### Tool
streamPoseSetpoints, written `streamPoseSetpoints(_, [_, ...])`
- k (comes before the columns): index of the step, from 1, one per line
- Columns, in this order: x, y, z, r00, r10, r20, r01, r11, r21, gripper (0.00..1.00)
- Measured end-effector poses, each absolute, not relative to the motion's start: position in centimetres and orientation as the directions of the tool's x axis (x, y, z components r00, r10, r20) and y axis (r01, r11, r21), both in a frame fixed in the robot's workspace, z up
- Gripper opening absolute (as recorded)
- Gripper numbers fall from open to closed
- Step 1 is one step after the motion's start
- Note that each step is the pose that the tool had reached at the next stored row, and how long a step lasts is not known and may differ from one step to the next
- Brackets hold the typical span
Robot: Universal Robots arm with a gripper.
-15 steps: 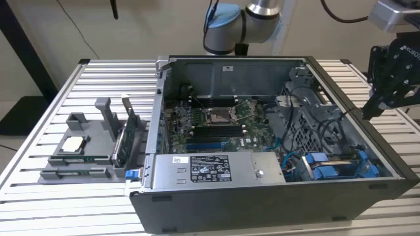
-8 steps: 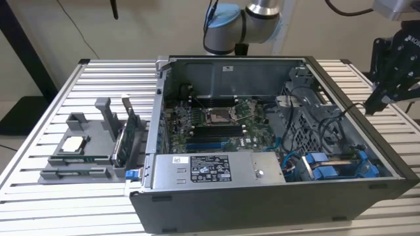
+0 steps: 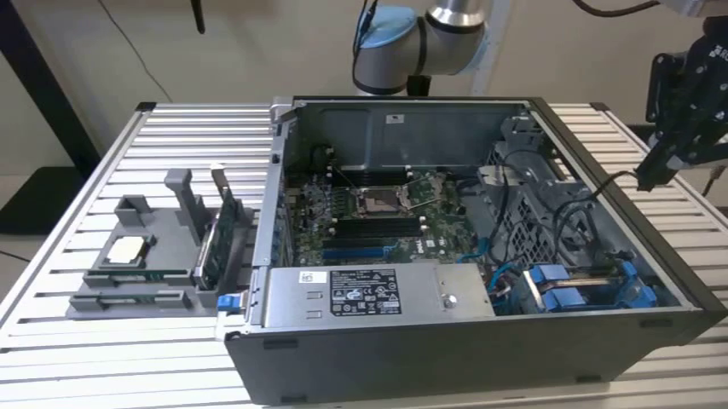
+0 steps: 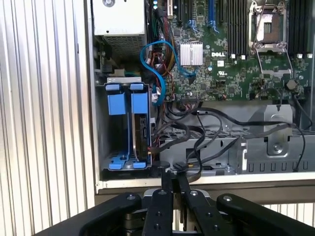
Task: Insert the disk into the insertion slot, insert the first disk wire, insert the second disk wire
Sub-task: 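Insert the second disk wire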
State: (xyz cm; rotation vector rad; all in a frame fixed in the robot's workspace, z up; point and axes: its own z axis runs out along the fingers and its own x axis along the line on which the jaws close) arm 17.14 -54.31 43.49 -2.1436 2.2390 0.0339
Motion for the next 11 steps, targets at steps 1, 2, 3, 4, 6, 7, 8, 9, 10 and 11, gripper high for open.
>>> streamPoseSetpoints(1, [17.1, -54.3, 43.6, -0.043, -0.998, -0.045, -0.999, 0.044, -0.013, 0.16])
streamPoseSetpoints(2, [17.1, -54.3, 43.8, -0.043, -0.998, -0.045, -0.999, 0.044, -0.013, 0.16])
streamPoseSetpoints(3, [17.1, -54.3, 43.9, -0.043, -0.998, -0.045, -0.999, 0.044, -0.013, 0.16])
streamPoseSetpoints(4, [17.0, -54.3, 44.0, -0.043, -0.998, -0.045, -0.999, 0.044, -0.013, 0.16])
streamPoseSetpoints(6, [17.0, -54.3, 44.3, -0.043, -0.998, -0.045, -0.999, 0.044, -0.013, 0.16])
streamPoseSetpoints(7, [17.0, -54.3, 44.4, -0.043, -0.998, -0.045, -0.999, 0.044, -0.013, 0.16])
streamPoseSetpoints(8, [16.9, -54.3, 44.6, -0.043, -0.998, -0.045, -0.999, 0.044, -0.013, 0.16])
streamPoseSetpoints(9, [16.9, -54.3, 44.7, -0.043, -0.998, -0.045, -0.999, 0.044, -0.013, 0.16])
streamPoseSetpoints(10, [16.8, -54.3, 44.7, -0.043, -0.998, -0.045, -0.999, 0.044, -0.013, 0.16])
streamPoseSetpoints(11, [16.8, -54.3, 44.8, -0.043, -0.998, -0.045, -0.999, 0.044, -0.013, 0.16])
